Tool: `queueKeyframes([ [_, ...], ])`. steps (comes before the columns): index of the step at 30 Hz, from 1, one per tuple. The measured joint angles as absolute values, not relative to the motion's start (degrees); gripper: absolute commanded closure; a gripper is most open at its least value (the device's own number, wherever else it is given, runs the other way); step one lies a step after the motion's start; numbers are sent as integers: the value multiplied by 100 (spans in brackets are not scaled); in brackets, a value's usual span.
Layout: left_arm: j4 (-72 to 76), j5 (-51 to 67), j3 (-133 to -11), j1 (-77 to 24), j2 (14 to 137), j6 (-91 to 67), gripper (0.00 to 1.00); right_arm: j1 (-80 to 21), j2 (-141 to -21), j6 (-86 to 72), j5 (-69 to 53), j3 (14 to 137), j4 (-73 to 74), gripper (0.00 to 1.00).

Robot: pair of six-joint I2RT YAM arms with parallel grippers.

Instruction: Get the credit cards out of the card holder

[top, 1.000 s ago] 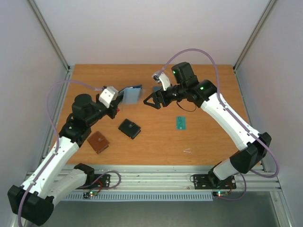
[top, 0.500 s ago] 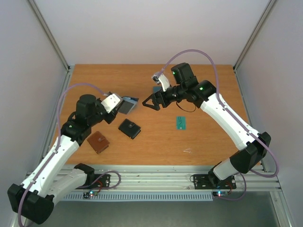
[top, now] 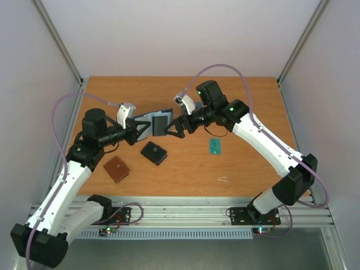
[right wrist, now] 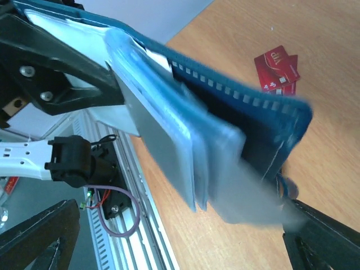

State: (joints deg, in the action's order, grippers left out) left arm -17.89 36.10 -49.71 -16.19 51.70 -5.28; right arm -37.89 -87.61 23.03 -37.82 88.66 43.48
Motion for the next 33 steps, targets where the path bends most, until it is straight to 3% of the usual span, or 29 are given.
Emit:
queueKeyframes([
  [4, -1398, 4353, -4958, -1391, 5170, -1173, 100, -3789, -8779, 2377, -3811, 8866, 4333, 13],
  [11, -657, 5258, -4873, -1181, 5168, -1804, 100, -3721, -8774, 2469, -3957, 8842, 4324, 5],
  [15, -399, 5627, -4834, -1164, 5168, -1918, 100, -3579, -8768, 2528, -3990, 8801, 4381, 10],
  [17, -309, 5754, -4829, -1164, 5168, -1933, 100, -3527, -8768, 2639, -4025, 8847, 4545, 23],
  [20, -207, 5883, -4829, -1164, 5168, -1968, 100, -3496, -8770, 2847, -4263, 9015, 4788, 56],
  [25, -97, 5964, -4818, -1164, 5168, -2029, 100, -3498, -8770, 3002, -4950, 9177, 4871, 96],
  [29, -80, 5953, -4797, -1131, 5168, -2058, 100, -3500, -8770, 3035, -5349, 9179, 4934, 99],
  [30, -80, 5948, -4799, -1131, 5168, -2058, 94, -3498, -8770, 3035, -5406, 9177, 4945, 99],
  [32, -91, 5852, -4797, -1133, 5168, -2064, 61, -3498, -8770, 3037, -5452, 9177, 4950, 99],
  [33, -113, 5717, -4797, -1133, 5166, -2040, 53, -3498, -8770, 3035, -5454, 9177, 4947, 99],
])
